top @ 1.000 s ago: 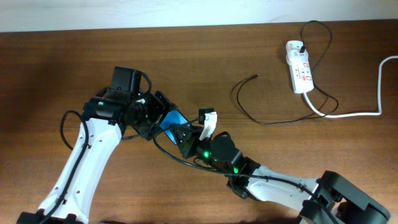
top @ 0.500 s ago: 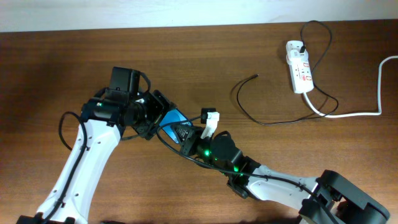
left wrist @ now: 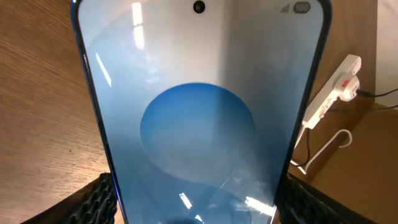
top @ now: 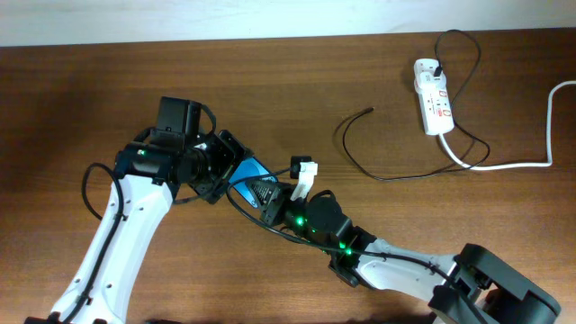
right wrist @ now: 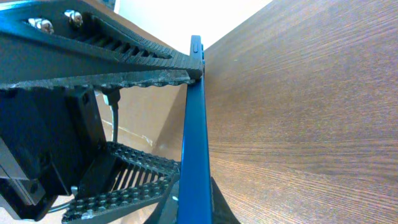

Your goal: Plug charger to phone and switch on socket

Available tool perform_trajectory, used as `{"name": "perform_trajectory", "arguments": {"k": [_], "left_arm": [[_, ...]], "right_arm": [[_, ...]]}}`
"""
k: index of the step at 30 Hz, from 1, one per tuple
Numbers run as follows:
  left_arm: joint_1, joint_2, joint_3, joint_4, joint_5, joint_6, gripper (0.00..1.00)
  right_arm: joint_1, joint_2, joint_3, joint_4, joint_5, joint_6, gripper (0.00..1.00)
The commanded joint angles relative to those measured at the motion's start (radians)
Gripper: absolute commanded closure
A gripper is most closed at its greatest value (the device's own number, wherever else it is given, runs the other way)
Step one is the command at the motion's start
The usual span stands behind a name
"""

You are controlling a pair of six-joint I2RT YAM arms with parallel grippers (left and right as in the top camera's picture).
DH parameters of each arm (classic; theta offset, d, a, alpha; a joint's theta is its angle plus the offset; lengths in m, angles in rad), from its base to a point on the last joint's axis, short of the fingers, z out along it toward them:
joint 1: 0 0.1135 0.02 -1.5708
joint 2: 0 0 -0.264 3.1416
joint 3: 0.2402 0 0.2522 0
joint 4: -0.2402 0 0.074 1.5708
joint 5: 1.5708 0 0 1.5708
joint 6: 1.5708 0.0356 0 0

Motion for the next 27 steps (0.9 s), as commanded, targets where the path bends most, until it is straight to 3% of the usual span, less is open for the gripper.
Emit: {"name": "perform_trajectory", "arguments": {"k": [1, 5, 15, 20, 23, 27], "left_arm": [[-0.009, 0.012, -0.001, -0.007, 0.005, -0.002, 0.11], [-0.009, 0.012, -0.001, -0.007, 0.005, -0.002, 0.01], [-0.009, 0.012, -0.001, -0.005, 0.006, 0.001, 0.01], [-0.009, 0.012, -0.001, 0.006, 0.005, 0.076, 0.01], [-0.009, 0.012, -0.001, 0.016, 0.006, 0.152, 0.01], [-0.009, -0.011, -0.001, 0.016, 0.009, 0.251, 0.00]], "right_arm": [[0.016, -0.027, 0.026, 0.070, -0.102, 0.026, 0.96], [0.017, -0.028, 0.026, 0.107, -0.116, 0.060, 0.96], [-0.042, -0.029, 0.026, -0.010, -0.126, 0.311, 0.96], [-0.097, -0.029, 0.026, -0.020, -0.187, 0.349, 0.96], [-0.148, -0.029, 0.026, -0.073, -0.244, 0.484, 0.96], [-0.191, -0.029, 0.026, -0.095, -0.322, 0.514, 0.96]]}}
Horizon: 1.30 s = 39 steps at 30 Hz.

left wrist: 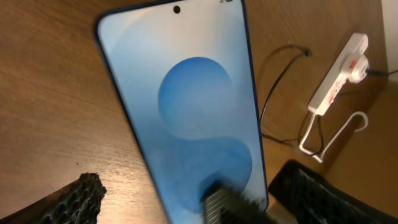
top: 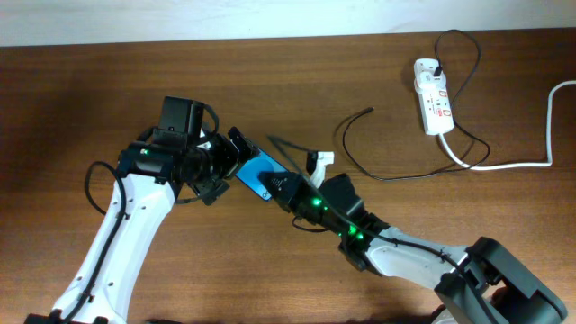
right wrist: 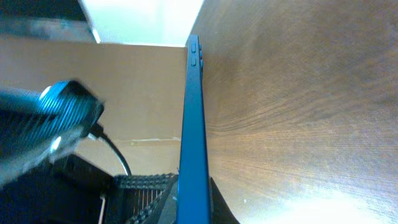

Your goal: Plug charger to phone and switch on socket

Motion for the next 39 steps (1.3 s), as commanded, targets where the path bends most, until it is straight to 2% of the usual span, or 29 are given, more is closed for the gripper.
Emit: {"name": "perform_trajectory", "arguments": {"k": [1, 3, 7, 11, 15, 20, 25, 31, 36, 39], "left_arm": [[-0.002, -0.028, 0.000, 0.002, 0.007, 0.146, 0.01], [-0.002, -0.059, 0.000, 0.001, 0.005, 0.199, 0.01], [-0.002, -0.179, 0.000, -0.007, -0.018, 0.294, 0.01], [-0.002, -0.290, 0.000, -0.049, -0.130, 0.301, 0.01], [-0.002, -0.296, -0.002, -0.056, -0.130, 0.298, 0.01], [-0.002, -0.266, -0.031, -0.040, -0.130, 0.187, 0.01], [-0.002, -0.244, -0.053, -0.021, -0.127, 0.101, 0.01], [-0.002, -0.227, -0.053, -0.018, -0.115, -0.116, 0.00], [-0.002, -0.225, -0.053, -0.009, -0.089, -0.244, 0.08], [-0.002, -0.225, -0.053, -0.009, -0.089, -0.277, 0.08]], "right_arm": [[-0.039, -0.025, 0.022, 0.015, -0.108, 0.058, 0.96], [-0.056, -0.025, 0.022, 0.014, -0.148, 0.077, 0.96], [-0.098, -0.025, 0.022, -0.038, -0.248, 0.208, 0.96], [-0.113, -0.025, 0.021, -0.035, -0.298, 0.317, 0.96], [-0.108, -0.025, 0.021, -0.022, -0.357, 0.480, 0.96], [-0.108, -0.025, 0.021, -0.016, -0.421, 0.660, 0.96], [-0.110, -0.025, 0.022, 0.076, -0.378, 0.659, 0.96], [-0.110, -0.024, 0.021, 0.138, -0.320, 0.652, 0.96], [-0.110, -0.024, 0.021, 0.140, -0.320, 0.640, 0.96], [-0.110, -0.024, 0.021, 0.164, -0.324, 0.637, 0.96]]}}
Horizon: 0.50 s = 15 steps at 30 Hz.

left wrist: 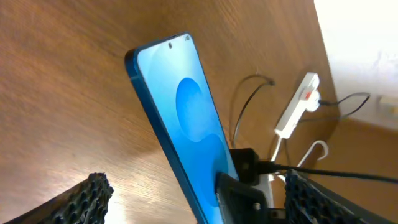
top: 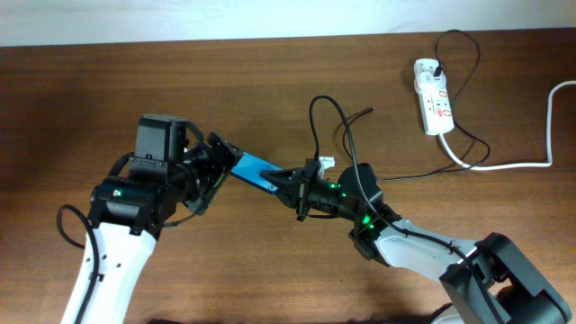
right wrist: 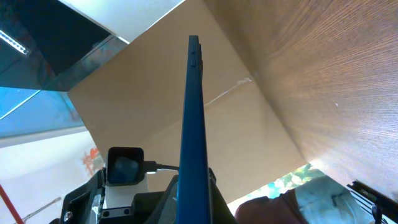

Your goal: Plug charger to phone and switch on socket

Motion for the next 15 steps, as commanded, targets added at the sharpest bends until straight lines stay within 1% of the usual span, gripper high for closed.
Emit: {"name": "perform_trajectory", "arguments": {"k": [1, 5, 9, 12, 13, 15], "left_arm": [[-0.002, 0.003, -0.008, 0.006, 0.014, -0.087, 0.09], [-0.002, 0.003, -0.008, 0.018, 0.014, -0.092, 0.09], [-0.002, 0.003, -0.008, 0.019, 0.021, -0.164, 0.10], [-0.002, 0.003, -0.008, 0.046, 0.021, -0.174, 0.16], [-0.002, 0.003, -0.008, 0.058, 0.021, -0.174, 0.21], [-0.002, 0.003, -0.008, 0.087, 0.021, -0.176, 0.24]], "right_arm": [[-0.003, -0.024, 0.021, 0.058, 0.009, -0.009, 0.96], [-0.003, -0.024, 0.021, 0.165, 0.013, 0.014, 0.96], [-0.003, -0.024, 0.021, 0.185, 0.012, 0.014, 0.96], [-0.003, -0.024, 0.021, 0.185, 0.013, 0.014, 0.96], [-0.003, -0.024, 0.021, 0.184, 0.012, 0.014, 0.96], [-0.003, -0.024, 0.021, 0.184, 0.009, 0.014, 0.96]]}}
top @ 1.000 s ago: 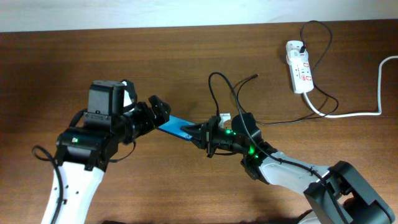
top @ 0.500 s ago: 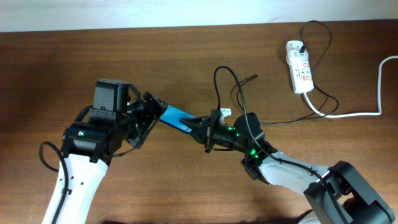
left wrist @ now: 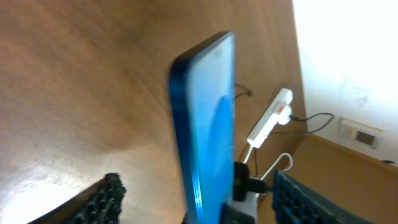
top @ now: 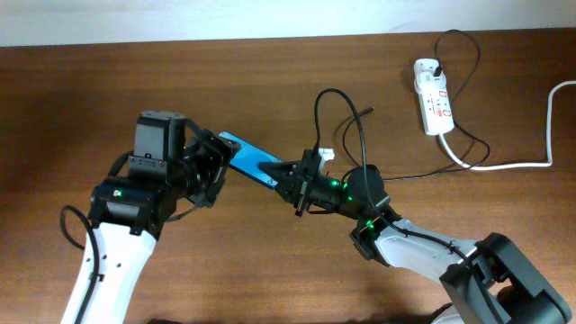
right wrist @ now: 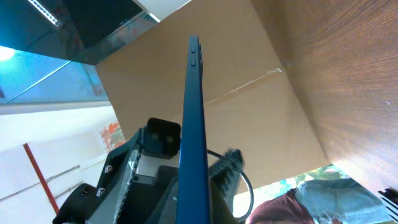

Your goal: Plug charger to phone and switch on socket

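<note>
The blue phone (top: 247,154) hangs tilted above the table between both arms. My right gripper (top: 290,184) is shut on its right end; in the right wrist view the phone (right wrist: 194,118) runs edge-on out of the right gripper (right wrist: 194,208). My left gripper (top: 216,164) is open, and its fingers (left wrist: 107,198) stand wide on either side of the phone (left wrist: 208,118) without touching it. The black charger cable's free tip (top: 367,112) lies on the table. The white socket strip (top: 432,108) lies at the back right, and the left wrist view shows the strip (left wrist: 272,117) too.
A black cable loop (top: 335,97) arches above the right wrist. A white lead (top: 522,164) runs from the strip off the right edge. The wooden table (top: 108,81) shows bare at the left and front.
The phone has turned so that the left wrist camera sees it nearly edge-on instead of screen-on. It sits slightly further back. The right gripper still holds it; the left stays open around it.
First the left gripper's fingers lay against the phone's sides while the right gripper closed on its end. Then the left fingers stood apart and the right held the phone. The right arm then swung to the right with it, and the phone has since been tilted onto its edge.
</note>
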Available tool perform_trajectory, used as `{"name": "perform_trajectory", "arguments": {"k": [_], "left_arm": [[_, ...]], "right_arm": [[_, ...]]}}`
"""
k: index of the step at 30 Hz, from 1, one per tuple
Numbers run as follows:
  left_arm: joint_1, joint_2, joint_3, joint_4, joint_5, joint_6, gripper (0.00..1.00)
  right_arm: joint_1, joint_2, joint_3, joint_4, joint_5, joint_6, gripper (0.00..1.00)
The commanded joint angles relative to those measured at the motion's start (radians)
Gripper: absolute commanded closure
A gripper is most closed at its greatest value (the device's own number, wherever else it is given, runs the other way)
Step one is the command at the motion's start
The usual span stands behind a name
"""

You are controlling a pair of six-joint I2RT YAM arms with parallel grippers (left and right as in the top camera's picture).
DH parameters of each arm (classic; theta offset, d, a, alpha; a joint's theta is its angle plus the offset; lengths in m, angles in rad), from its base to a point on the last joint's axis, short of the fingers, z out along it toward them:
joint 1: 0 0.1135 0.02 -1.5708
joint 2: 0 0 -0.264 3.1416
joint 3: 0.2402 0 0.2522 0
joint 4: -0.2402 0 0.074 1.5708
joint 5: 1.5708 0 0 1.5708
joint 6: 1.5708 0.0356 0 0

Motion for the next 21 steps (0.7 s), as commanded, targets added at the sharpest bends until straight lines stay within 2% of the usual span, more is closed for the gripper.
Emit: {"name": "perform_trajectory", "arguments": {"k": [1, 5, 10, 14, 21], "left_arm": [[-0.002, 0.003, -0.007, 0.034, 0.008, -0.040, 0.25], [-0.002, 0.003, -0.007, 0.034, 0.007, -0.064, 0.28], [-0.008, 0.004, -0.008, 0.044, 0.006, -0.064, 0.44], [-0.043, 0.009, -0.008, 0.094, -0.007, -0.065, 0.43], [-0.078, 0.058, -0.008, 0.097, -0.033, -0.075, 0.42]], "right_arm": [[-0.003, -0.024, 0.020, 0.029, 0.005, -0.003, 0.96], [-0.003, -0.024, 0.020, 0.029, 0.006, -0.003, 0.96], [-0.003, -0.024, 0.020, 0.029, 0.020, -0.003, 0.96], [-0.003, -0.025, 0.020, 0.033, 0.024, -0.003, 0.96], [-0.003, -0.025, 0.020, 0.072, 0.027, -0.003, 0.96]]}}
